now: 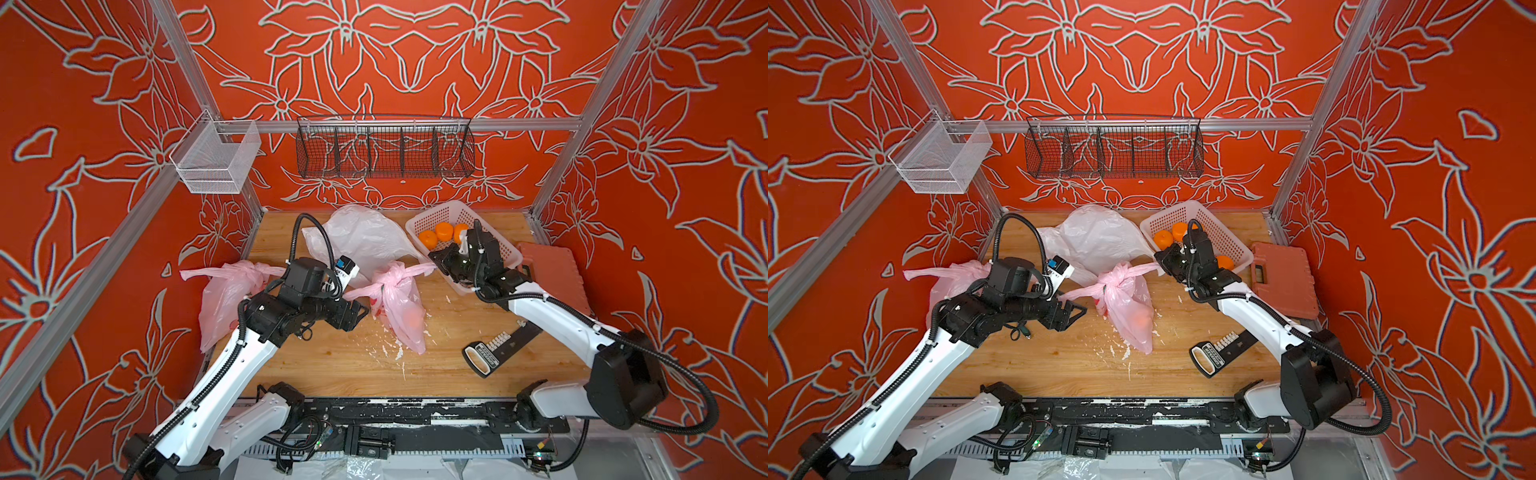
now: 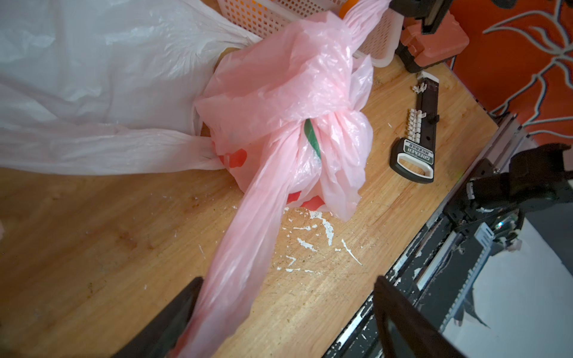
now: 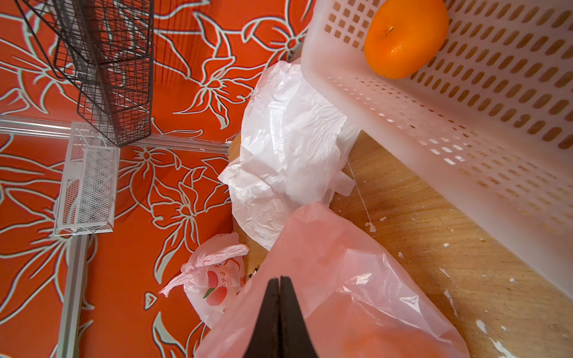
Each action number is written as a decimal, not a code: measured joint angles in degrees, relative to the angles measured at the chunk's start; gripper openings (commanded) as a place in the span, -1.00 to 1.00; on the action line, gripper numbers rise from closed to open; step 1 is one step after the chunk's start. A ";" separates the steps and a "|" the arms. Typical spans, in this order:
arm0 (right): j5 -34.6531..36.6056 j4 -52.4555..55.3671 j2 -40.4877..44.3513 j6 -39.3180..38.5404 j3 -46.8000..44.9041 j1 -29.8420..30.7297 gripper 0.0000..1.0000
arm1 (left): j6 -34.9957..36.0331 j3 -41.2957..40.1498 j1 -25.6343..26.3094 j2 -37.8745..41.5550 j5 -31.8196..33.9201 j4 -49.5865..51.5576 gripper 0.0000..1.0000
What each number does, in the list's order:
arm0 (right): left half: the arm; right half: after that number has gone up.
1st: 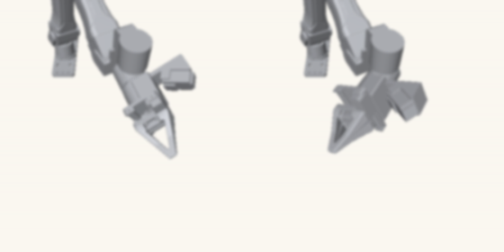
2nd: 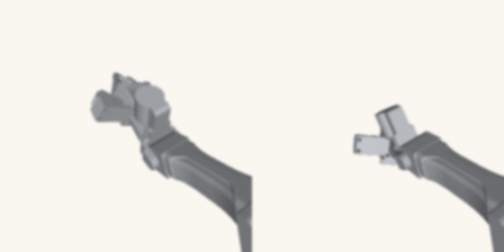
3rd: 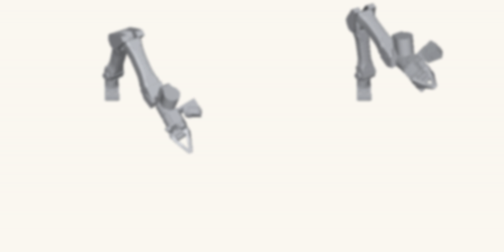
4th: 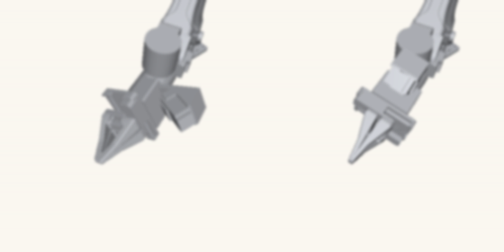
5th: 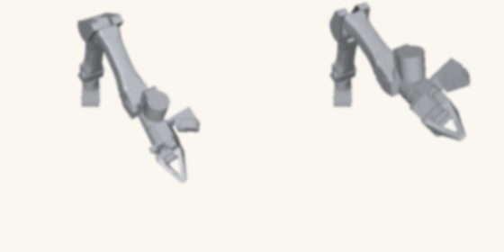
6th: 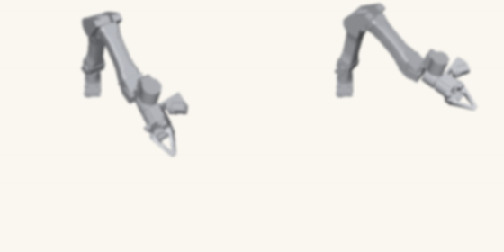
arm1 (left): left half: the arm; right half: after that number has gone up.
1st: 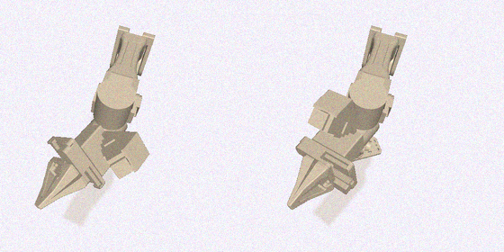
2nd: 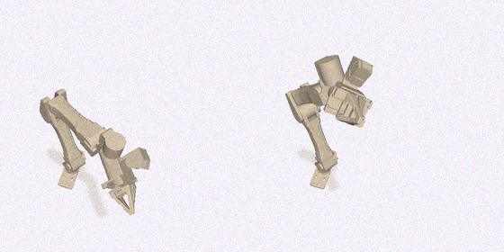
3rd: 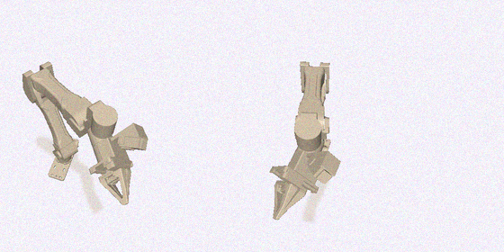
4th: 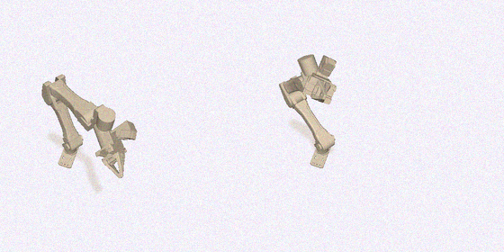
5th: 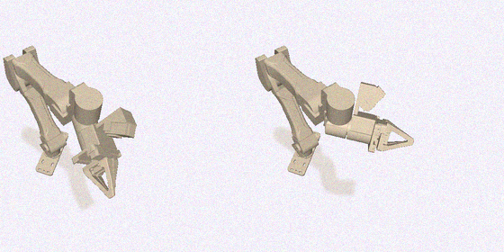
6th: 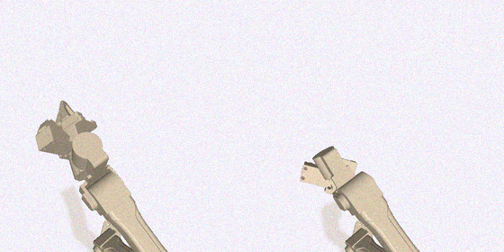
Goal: Place the oranges into plastic bags & tie knots
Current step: Pick up the plastic bag at the center of the board.
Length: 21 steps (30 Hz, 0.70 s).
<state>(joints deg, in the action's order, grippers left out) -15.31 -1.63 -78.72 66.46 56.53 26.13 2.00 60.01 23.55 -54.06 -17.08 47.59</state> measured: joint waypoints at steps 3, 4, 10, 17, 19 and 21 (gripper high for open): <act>-0.07 0.13 0.00 -0.76 0.96 0.00 -1.00 | -0.24 0.00 -0.04 -0.13 2.14 -0.26 0.02; -0.09 0.13 0.00 -0.96 1.01 0.00 -1.00 | -0.50 0.02 -0.04 -0.26 2.58 -0.46 -0.15; 0.04 1.27 0.00 -2.12 1.03 -0.02 -1.00 | 0.50 2.34 -0.11 -3.82 3.78 -0.79 -1.00; 3.98 5.07 0.13 -7.02 2.36 -0.33 -1.00 | 1.03 0.83 -0.92 -0.79 5.64 -0.42 -1.00; 5.33 6.78 0.13 -9.22 3.63 -1.01 -1.00 | 0.98 -0.15 -2.14 2.47 5.46 -0.57 -1.00; 5.81 8.22 0.09 -10.93 4.87 -1.70 -1.00 | 0.92 -0.79 -3.52 5.03 5.09 -1.07 -1.00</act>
<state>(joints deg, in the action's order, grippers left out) -9.50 6.59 -78.63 55.53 61.41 24.43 2.92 59.22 20.03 -49.04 -11.99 46.52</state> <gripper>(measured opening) 0.042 0.047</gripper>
